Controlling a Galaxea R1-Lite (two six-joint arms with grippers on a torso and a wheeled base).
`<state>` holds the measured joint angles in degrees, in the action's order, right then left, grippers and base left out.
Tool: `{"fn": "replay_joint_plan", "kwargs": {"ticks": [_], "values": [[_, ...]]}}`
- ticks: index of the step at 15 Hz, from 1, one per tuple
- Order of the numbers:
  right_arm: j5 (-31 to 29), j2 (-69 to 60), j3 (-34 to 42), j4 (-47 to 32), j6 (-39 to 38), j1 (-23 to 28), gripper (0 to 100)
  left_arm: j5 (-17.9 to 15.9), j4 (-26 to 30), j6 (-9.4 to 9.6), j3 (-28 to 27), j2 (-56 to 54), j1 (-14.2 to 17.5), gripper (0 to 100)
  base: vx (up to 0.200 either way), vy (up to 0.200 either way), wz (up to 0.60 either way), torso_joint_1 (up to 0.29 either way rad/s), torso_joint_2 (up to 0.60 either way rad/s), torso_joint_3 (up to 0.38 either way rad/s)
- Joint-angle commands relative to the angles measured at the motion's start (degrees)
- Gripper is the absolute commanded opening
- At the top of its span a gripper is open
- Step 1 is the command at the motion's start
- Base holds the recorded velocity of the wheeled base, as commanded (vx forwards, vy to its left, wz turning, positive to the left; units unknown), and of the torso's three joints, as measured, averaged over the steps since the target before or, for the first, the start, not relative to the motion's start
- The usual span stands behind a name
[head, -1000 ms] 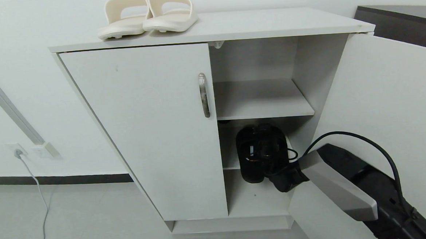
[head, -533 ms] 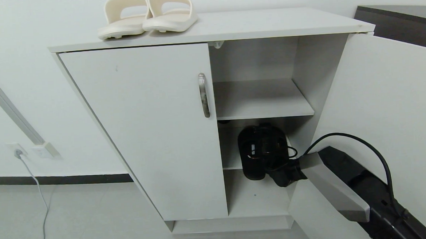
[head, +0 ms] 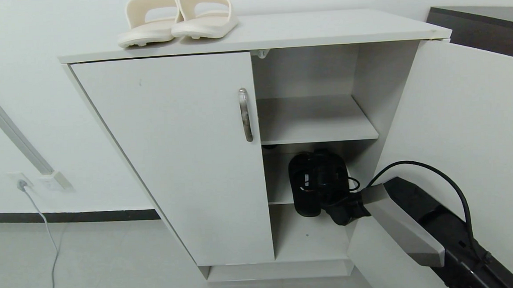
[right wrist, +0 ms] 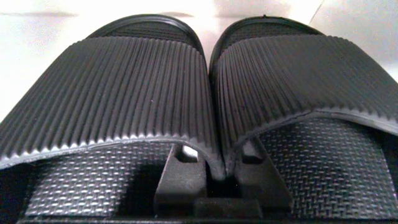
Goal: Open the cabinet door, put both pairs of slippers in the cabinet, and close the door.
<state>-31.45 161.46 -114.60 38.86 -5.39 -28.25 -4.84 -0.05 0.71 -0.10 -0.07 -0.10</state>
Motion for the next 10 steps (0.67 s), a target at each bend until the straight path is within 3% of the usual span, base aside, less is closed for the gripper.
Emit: {"fn": "replay_joint_plan", "kwargs": {"ticks": [1,7,9,10], "values": [[-0.01,-0.36,0.01,0.42,0.03,0.03,0,0.01,-0.04,0.0,0.01,0.07,0.01,0,0.0,0.0,0.0,0.0,0.0,0.0],[-0.19,-0.01,0.01,1.48,-0.15,0.03,0,0.01,-0.04,0.0,0.01,0.07,0.01,0,0.0,0.0,0.0,0.0,0.0,0.0],[-0.36,-0.01,0.01,2.01,-0.15,-0.06,0,0.01,-0.04,0.0,0.01,0.07,0.01,0,0.2,0.0,0.0,0.0,0.0,-0.002],[-0.45,-0.01,0.01,2.27,-0.15,-0.06,0,0.01,-0.04,0.0,0.01,0.07,0.01,0,0.0,0.0,0.0,0.0,0.0,0.0]]}}
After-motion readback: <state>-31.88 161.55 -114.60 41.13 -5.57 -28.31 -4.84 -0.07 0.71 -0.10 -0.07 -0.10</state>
